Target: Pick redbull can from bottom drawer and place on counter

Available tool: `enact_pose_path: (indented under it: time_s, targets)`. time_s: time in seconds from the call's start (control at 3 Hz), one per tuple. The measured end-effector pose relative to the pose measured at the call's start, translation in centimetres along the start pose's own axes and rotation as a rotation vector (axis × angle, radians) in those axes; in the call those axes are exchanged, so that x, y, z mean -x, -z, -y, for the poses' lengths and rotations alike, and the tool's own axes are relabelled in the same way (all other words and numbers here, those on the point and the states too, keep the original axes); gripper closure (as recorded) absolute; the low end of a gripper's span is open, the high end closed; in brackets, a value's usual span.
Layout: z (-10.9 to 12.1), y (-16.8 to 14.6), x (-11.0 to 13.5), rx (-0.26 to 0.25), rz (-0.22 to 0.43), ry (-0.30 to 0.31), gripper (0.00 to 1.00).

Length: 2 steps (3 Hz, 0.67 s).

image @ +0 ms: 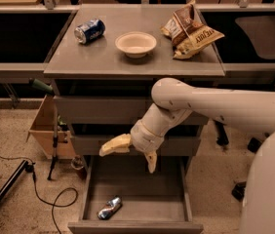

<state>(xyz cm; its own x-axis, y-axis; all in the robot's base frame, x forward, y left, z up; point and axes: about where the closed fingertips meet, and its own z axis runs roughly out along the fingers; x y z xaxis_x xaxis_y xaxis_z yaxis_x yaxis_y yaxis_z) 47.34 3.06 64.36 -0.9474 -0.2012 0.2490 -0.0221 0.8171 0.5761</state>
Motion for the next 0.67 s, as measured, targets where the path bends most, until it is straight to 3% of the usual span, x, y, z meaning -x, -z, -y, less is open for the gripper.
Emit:
enact_pose_path:
  time_s: [0.67]
  targets:
    - [1.3,-6.5,6.1,0.056,0.036,-0.244,0.00]
